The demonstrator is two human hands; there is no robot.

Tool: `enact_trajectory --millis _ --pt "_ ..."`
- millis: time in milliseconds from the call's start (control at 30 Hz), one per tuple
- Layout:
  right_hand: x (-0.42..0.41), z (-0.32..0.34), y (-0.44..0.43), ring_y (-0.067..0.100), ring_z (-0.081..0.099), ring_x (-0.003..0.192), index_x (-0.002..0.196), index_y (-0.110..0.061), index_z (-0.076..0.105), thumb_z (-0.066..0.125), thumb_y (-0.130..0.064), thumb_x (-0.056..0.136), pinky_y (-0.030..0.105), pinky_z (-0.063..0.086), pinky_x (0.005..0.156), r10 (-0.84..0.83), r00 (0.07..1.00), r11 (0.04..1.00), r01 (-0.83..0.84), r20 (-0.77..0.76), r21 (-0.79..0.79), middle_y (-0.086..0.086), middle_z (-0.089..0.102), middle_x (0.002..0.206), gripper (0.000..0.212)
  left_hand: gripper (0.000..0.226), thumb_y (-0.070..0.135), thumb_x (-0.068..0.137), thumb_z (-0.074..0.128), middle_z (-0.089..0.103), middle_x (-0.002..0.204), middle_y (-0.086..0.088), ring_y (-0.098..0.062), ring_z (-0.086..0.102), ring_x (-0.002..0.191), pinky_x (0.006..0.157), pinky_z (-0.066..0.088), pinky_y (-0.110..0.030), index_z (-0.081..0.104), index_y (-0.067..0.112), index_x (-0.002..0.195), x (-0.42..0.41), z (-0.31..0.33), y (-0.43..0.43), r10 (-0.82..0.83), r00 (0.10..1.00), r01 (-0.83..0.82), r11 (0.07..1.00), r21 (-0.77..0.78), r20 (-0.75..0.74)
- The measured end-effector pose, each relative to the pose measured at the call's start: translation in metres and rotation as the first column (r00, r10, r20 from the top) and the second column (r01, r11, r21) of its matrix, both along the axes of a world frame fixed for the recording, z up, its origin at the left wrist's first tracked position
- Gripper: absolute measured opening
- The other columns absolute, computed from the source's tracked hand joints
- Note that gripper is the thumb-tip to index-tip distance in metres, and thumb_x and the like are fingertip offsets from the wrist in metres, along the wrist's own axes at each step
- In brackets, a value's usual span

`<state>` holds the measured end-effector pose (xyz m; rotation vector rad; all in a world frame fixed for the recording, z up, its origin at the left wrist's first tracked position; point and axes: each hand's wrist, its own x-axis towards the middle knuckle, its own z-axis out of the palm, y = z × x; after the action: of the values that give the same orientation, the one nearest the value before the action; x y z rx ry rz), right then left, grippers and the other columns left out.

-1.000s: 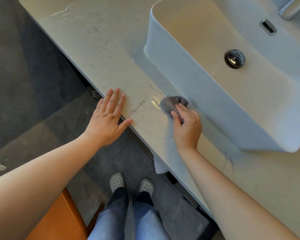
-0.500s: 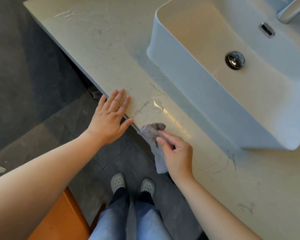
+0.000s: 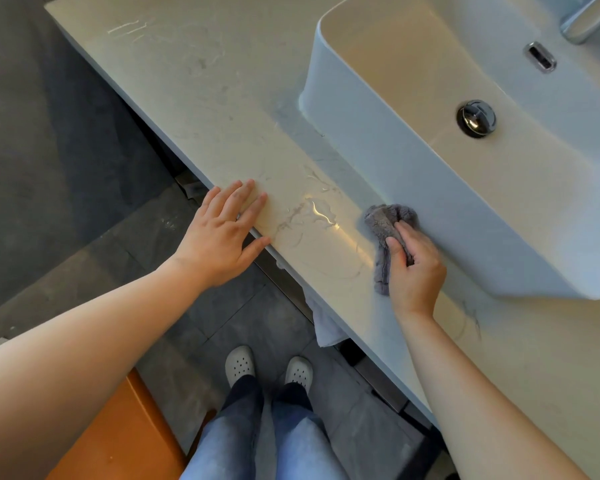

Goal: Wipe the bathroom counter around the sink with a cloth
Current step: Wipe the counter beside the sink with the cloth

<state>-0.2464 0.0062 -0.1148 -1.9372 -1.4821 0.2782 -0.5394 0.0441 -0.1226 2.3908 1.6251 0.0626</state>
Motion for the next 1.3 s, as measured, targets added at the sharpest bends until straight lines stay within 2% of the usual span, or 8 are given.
enact_trajectory --millis 533,667,800,867,967,1067,1200,1300 --pt "-0.076 -0.005 0.023 0.022 0.059 0.111 0.116 -0.010 0.067 0.061 -0.020 0.089 0.034 0.045 0.097 0.100 0.995 0.995 -0.101 0.012 0.006 0.003 0.068 0.116 0.029 0.070 0.060 0.092 0.018 0.025 0.156 -0.009 -0.028 0.021 0.143 0.118 0.014 -0.046 0.030 0.020 0.148 -0.010 0.005 0.007 -0.041 0.999 0.041 0.999 -0.030 0.000" --pt "-0.099 -0.002 -0.014 0.018 0.057 0.110 0.113 -0.013 0.068 0.065 -0.020 0.086 0.021 0.037 0.100 0.170 0.985 0.985 -0.171 -0.025 -0.039 0.000 0.068 0.115 0.028 0.069 0.059 0.092 0.019 0.032 0.153 -0.007 -0.027 0.030 0.138 0.115 0.019 -0.041 0.039 0.019 0.145 -0.019 0.013 0.014 -0.075 0.995 0.079 0.995 -0.059 0.068" --pt "-0.108 0.015 -0.031 0.009 0.063 0.100 0.106 -0.016 0.072 0.070 -0.015 0.082 0.026 0.049 0.092 0.227 0.947 0.957 -0.260 -0.227 -0.128 -0.006 0.070 0.104 0.024 0.065 0.052 0.093 0.025 0.038 0.148 -0.005 -0.023 0.033 0.135 0.112 0.021 -0.032 0.038 0.015 0.145 -0.033 0.021 0.017 -0.078 0.975 0.098 0.991 -0.089 0.208" --pt "-0.108 0.032 -0.031 -0.001 0.063 0.098 0.108 -0.019 0.071 0.069 -0.015 0.084 0.023 0.051 0.090 0.156 0.900 0.943 -0.258 -0.407 -0.210 -0.010 0.069 0.105 0.024 0.066 0.051 0.092 0.026 0.040 0.146 -0.006 -0.024 0.034 0.135 0.111 0.022 -0.031 0.039 0.013 0.144 -0.036 0.026 0.015 -0.028 0.970 0.050 0.995 -0.086 0.243" --pt "-0.094 0.048 -0.020 -0.007 0.062 0.092 0.110 -0.019 0.070 0.068 -0.016 0.085 0.017 0.049 0.086 0.067 0.883 0.969 -0.168 -0.464 -0.180 -0.011 0.069 0.101 0.025 0.067 0.051 0.091 0.027 0.042 0.145 -0.009 -0.027 0.033 0.136 0.112 0.023 -0.035 0.041 0.009 0.142 -0.036 0.029 0.011 0.017 0.976 -0.003 0.998 -0.063 0.219" --pt "-0.072 0.050 0.009 0.005 0.061 0.085 0.112 -0.022 0.069 0.066 -0.024 0.086 0.034 0.053 0.081 0.028 0.938 0.997 -0.053 -0.345 -0.061 -0.019 0.064 0.089 0.026 0.071 0.053 0.090 0.025 0.037 0.148 -0.011 -0.028 0.028 0.139 0.114 0.022 -0.038 0.039 0.008 0.143 -0.033 0.030 0.013 0.070 0.977 -0.055 0.995 -0.080 0.200" --pt "-0.050 0.032 0.052 0.022 0.058 0.113 0.120 -0.007 0.063 0.061 -0.015 0.089 0.025 0.040 0.098 0.086 0.992 0.995 -0.090 -0.089 -0.048 0.007 0.065 0.119 0.032 0.065 0.048 0.095 0.036 0.029 0.153 -0.010 -0.028 0.019 0.143 0.116 0.014 -0.036 0.031 0.009 0.147 -0.030 0.028 0.019 0.129 0.977 -0.119 0.991 -0.067 0.172" --pt "-0.049 0.009 0.061 0.027 0.050 0.123 0.126 -0.004 0.057 0.055 -0.019 0.094 0.033 0.036 0.106 0.164 0.986 0.978 -0.161 0.014 -0.135 0.010 0.059 0.130 0.036 0.064 0.040 0.096 0.043 0.022 0.156 -0.010 -0.027 0.013 0.145 0.116 0.010 -0.035 0.024 0.010 0.149 -0.027 0.026 0.026 0.158 0.975 -0.149 0.986 -0.068 0.153"
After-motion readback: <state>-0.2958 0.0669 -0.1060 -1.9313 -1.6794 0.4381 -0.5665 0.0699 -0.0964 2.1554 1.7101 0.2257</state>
